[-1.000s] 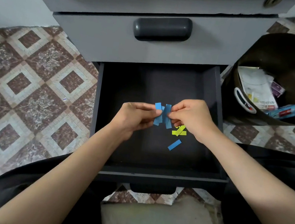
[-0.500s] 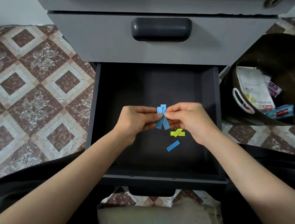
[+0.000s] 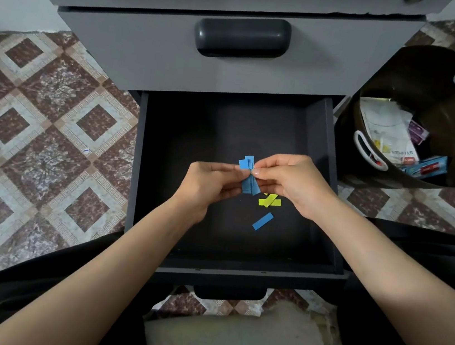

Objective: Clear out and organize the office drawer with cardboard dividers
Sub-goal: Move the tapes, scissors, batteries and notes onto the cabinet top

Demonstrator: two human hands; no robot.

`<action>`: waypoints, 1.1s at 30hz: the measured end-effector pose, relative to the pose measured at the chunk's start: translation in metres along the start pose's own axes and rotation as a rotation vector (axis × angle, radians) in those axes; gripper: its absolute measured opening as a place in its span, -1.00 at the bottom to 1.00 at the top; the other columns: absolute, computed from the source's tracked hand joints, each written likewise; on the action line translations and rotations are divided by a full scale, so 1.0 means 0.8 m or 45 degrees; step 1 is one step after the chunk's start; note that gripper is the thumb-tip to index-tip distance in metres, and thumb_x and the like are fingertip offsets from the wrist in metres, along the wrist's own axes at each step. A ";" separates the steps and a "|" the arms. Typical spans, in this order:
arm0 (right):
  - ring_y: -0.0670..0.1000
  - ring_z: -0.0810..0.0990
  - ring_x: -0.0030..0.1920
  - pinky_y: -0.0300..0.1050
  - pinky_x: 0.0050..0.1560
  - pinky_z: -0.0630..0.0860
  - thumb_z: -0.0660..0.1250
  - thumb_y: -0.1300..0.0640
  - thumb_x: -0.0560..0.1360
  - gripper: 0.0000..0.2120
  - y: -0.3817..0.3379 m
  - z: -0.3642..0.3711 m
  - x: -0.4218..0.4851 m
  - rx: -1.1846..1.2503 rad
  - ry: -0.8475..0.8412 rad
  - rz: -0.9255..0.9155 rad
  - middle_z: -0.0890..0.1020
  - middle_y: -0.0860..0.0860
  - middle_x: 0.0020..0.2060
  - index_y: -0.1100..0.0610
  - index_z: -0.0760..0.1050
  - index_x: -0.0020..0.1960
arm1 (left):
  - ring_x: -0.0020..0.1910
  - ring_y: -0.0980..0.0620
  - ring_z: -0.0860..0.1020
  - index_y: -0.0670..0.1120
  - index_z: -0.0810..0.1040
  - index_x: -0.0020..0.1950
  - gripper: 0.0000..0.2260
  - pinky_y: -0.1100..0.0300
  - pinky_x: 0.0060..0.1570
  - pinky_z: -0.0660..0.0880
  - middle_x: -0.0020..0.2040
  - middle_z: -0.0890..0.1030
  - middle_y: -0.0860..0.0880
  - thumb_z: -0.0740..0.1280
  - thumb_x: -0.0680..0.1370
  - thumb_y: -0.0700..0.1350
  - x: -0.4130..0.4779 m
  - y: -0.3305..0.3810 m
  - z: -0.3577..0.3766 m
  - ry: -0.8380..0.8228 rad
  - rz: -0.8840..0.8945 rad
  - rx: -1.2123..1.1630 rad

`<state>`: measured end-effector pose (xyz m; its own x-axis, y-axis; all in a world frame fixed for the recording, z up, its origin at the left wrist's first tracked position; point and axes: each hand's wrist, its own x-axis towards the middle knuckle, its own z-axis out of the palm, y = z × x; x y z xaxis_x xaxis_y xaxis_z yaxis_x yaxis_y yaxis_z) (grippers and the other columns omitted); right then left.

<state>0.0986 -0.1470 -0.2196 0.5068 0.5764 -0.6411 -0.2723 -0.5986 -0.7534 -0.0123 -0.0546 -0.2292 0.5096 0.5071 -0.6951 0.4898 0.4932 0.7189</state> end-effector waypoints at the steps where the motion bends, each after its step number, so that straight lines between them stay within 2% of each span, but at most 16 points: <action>1: -0.04 0.62 -0.21 -0.18 -0.11 0.61 0.36 0.33 0.46 -0.94 0.000 0.000 0.000 -0.001 0.003 -0.002 0.62 0.08 -0.19 0.22 0.58 -0.11 | -0.27 0.14 0.64 -0.11 0.61 -0.13 -0.97 0.35 -0.30 0.56 -0.19 0.64 -0.03 0.41 0.46 -0.17 0.001 0.000 0.000 -0.001 -0.003 0.001; 6: -0.03 0.64 -0.23 -0.19 -0.15 0.62 0.34 0.31 0.48 -0.94 0.004 -0.002 0.005 0.025 0.019 -0.011 0.63 0.09 -0.20 0.21 0.58 -0.09 | -0.22 0.11 0.63 -0.12 0.60 -0.11 -0.96 0.35 -0.30 0.57 -0.15 0.64 -0.04 0.41 0.47 -0.17 0.004 0.000 -0.001 0.026 0.001 0.029; 7: -0.02 0.63 -0.23 -0.19 -0.16 0.62 0.34 0.32 0.48 -0.92 0.010 -0.002 0.007 -0.088 0.070 -0.056 0.64 0.09 -0.19 0.21 0.59 -0.08 | -0.19 0.09 0.63 -0.13 0.60 -0.10 -0.95 0.34 -0.29 0.57 -0.13 0.63 -0.06 0.41 0.46 -0.18 0.006 0.000 -0.003 0.042 -0.005 0.023; 9: 0.01 0.61 -0.12 -0.14 -0.08 0.59 0.34 0.32 0.48 -0.87 0.031 -0.002 0.014 -0.604 0.189 -0.199 0.65 0.08 -0.12 0.21 0.62 -0.02 | -0.14 0.07 0.62 -0.16 0.59 -0.06 -0.90 0.33 -0.27 0.58 -0.08 0.63 -0.10 0.42 0.46 -0.18 0.007 -0.001 -0.007 0.058 -0.030 -0.001; 11: 0.05 0.56 0.01 -0.09 0.01 0.55 0.35 0.26 0.48 -0.83 0.056 0.002 0.015 -1.123 0.165 -0.248 0.62 0.08 -0.03 0.16 0.61 0.06 | -0.11 0.05 0.62 -0.17 0.58 -0.02 -0.87 0.33 -0.27 0.58 -0.05 0.62 -0.11 0.42 0.46 -0.18 0.008 -0.002 -0.009 0.065 -0.047 -0.002; 12: 0.06 0.55 0.03 -0.09 0.02 0.54 0.35 0.21 0.48 -0.82 0.067 0.005 0.015 -1.287 0.116 -0.226 0.61 0.08 0.01 0.13 0.59 0.08 | -0.10 0.05 0.62 -0.17 0.58 -0.01 -0.86 0.33 -0.27 0.58 -0.05 0.62 -0.11 0.42 0.46 -0.18 0.009 -0.003 -0.010 0.070 -0.051 0.001; 16: 0.07 0.56 0.07 -0.10 0.05 0.51 0.33 0.23 0.49 -0.78 0.096 0.014 0.016 -1.518 -0.063 -0.173 0.57 0.05 0.08 0.05 0.52 0.12 | -0.10 0.06 0.61 -0.17 0.57 0.00 -0.85 0.33 -0.25 0.59 -0.06 0.61 -0.10 0.41 0.47 -0.18 0.011 -0.003 -0.013 0.063 -0.051 -0.011; 20: 0.00 0.51 -0.04 -0.19 -0.11 0.41 0.28 0.30 0.48 -0.80 0.109 0.019 0.021 -1.552 -0.143 -0.203 0.56 0.03 0.04 0.09 0.44 0.06 | -0.12 0.07 0.60 -0.17 0.57 0.02 -0.84 0.33 -0.24 0.59 -0.07 0.61 -0.08 0.41 0.47 -0.18 0.013 -0.003 -0.015 0.058 -0.039 -0.008; 29: 0.09 0.57 -0.01 -0.11 -0.07 0.49 0.24 0.31 0.48 -0.88 0.107 0.021 0.024 -1.505 -0.082 -0.103 0.59 0.09 -0.01 0.17 0.52 -0.05 | -0.18 0.09 0.61 -0.16 0.57 -0.04 -0.90 0.32 -0.24 0.59 -0.12 0.61 -0.08 0.40 0.48 -0.20 0.014 -0.003 -0.014 -0.013 -0.042 -0.048; 31: 0.10 0.59 -0.02 -0.12 -0.08 0.50 0.29 0.28 0.48 -0.91 0.096 0.026 0.026 -1.291 0.031 -0.032 0.60 0.10 -0.05 0.13 0.50 -0.16 | -0.20 0.10 0.61 -0.17 0.58 -0.04 -0.91 0.32 -0.25 0.58 -0.14 0.61 -0.07 0.40 0.48 -0.20 0.012 -0.003 -0.013 -0.051 -0.040 -0.038; 33: 0.10 0.62 -0.06 -0.12 -0.13 0.54 0.35 0.30 0.45 -0.86 0.079 0.030 0.029 -0.850 0.147 0.064 0.61 0.12 -0.10 0.11 0.49 -0.23 | -0.22 0.11 0.62 -0.17 0.59 -0.07 -0.93 0.33 -0.28 0.56 -0.16 0.62 -0.06 0.40 0.48 -0.20 0.011 -0.003 -0.011 -0.078 -0.028 -0.020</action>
<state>0.0734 -0.1581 -0.2858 0.6011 0.4978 -0.6252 0.2465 -0.8597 -0.4474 -0.0156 -0.0453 -0.2371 0.5414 0.4520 -0.7089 0.4904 0.5151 0.7030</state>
